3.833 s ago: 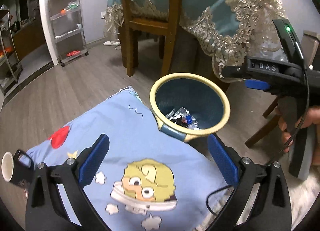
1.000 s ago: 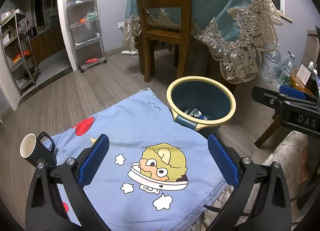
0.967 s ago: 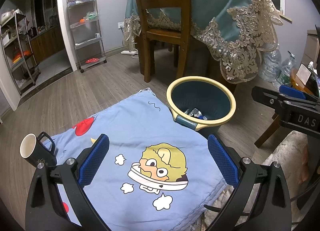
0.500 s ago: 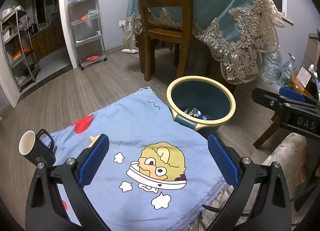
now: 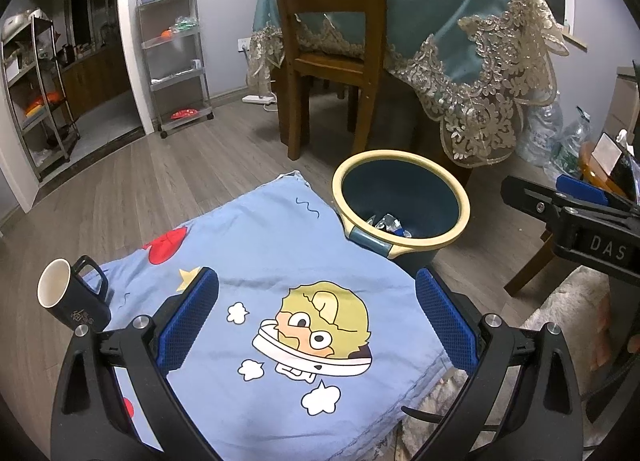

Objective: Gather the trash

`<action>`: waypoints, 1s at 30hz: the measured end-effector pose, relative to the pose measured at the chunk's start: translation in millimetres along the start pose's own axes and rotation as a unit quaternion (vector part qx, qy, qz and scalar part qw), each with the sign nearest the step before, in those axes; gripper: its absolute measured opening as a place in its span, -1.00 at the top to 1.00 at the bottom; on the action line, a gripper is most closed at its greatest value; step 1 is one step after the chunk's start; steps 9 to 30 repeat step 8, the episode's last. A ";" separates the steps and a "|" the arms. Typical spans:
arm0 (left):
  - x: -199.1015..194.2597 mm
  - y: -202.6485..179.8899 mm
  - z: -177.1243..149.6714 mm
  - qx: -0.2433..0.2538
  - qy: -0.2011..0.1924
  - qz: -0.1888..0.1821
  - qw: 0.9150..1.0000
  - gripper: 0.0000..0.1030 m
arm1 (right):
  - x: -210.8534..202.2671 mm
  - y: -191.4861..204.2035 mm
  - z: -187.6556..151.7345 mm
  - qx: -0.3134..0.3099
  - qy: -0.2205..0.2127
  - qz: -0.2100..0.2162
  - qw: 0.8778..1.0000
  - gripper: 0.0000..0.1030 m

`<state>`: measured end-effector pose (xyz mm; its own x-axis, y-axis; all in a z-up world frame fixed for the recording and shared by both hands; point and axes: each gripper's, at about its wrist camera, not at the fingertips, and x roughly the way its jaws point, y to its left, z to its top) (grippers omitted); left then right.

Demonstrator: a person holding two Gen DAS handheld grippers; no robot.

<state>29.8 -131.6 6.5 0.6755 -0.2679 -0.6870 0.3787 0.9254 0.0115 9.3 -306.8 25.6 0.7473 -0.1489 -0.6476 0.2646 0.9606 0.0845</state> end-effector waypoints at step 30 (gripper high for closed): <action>-0.4 -2.0 0.1 0.007 0.000 0.011 1.000 -0.88 | -0.1 1.0 -1.1 0.000 0.001 0.000 1.000 -0.90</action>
